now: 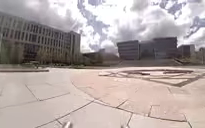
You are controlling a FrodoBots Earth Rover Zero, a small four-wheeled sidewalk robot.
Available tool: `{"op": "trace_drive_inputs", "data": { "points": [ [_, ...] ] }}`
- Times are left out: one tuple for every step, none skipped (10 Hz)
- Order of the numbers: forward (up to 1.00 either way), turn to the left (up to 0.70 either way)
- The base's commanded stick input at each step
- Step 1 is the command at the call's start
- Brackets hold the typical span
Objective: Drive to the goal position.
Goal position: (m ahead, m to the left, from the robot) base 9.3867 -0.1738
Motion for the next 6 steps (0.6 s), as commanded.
{"op": "trace_drive_inputs", "data": {
  "points": [
    [0.7,0.0],
    [0.7,0.0],
    [0.7,0.0],
    [0.7,0.0],
    [0.7,0.0],
    [0.7,0.0]
  ]
}}
